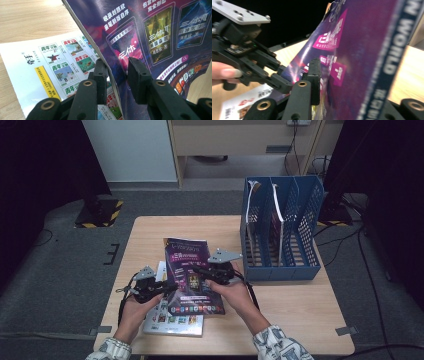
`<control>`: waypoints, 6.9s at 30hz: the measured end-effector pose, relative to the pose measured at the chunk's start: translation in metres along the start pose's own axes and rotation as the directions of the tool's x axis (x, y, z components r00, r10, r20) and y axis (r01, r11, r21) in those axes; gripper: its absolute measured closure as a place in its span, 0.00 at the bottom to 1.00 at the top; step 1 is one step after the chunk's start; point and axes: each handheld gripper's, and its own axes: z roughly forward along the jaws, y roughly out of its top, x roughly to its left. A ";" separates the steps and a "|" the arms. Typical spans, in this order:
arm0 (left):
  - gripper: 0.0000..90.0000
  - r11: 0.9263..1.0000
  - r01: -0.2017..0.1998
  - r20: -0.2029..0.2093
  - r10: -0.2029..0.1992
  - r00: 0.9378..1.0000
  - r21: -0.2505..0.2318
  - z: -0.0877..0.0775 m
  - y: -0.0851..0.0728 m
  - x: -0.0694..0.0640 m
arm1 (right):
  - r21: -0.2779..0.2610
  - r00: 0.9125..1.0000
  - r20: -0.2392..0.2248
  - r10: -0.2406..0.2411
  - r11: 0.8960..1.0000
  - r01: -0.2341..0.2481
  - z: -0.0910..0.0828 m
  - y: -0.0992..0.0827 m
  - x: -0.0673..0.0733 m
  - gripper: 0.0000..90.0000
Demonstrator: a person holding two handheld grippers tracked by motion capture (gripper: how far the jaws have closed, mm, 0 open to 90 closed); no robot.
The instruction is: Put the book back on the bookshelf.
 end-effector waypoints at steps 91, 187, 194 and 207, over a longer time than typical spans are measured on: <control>0.92 0.984 -0.040 -0.094 0.024 0.995 -0.175 -0.012 0.034 0.010 | -0.121 0.999 -0.009 -0.031 0.992 0.030 0.007 0.041 -0.017 0.93; 0.06 0.999 0.032 -0.465 -0.015 0.885 0.029 -0.017 -0.021 0.065 | -0.235 0.989 0.138 0.048 0.972 -0.015 -0.063 0.041 -0.039 0.93; 0.06 0.999 0.023 -0.466 0.000 0.885 0.042 -0.016 -0.021 0.064 | -0.232 0.990 0.137 0.045 0.973 -0.012 -0.065 0.040 -0.037 0.93; 0.06 0.999 0.036 -0.484 -0.014 0.875 0.036 -0.019 -0.022 0.069 | -0.230 0.989 0.142 0.046 0.973 -0.013 -0.074 0.037 -0.037 0.93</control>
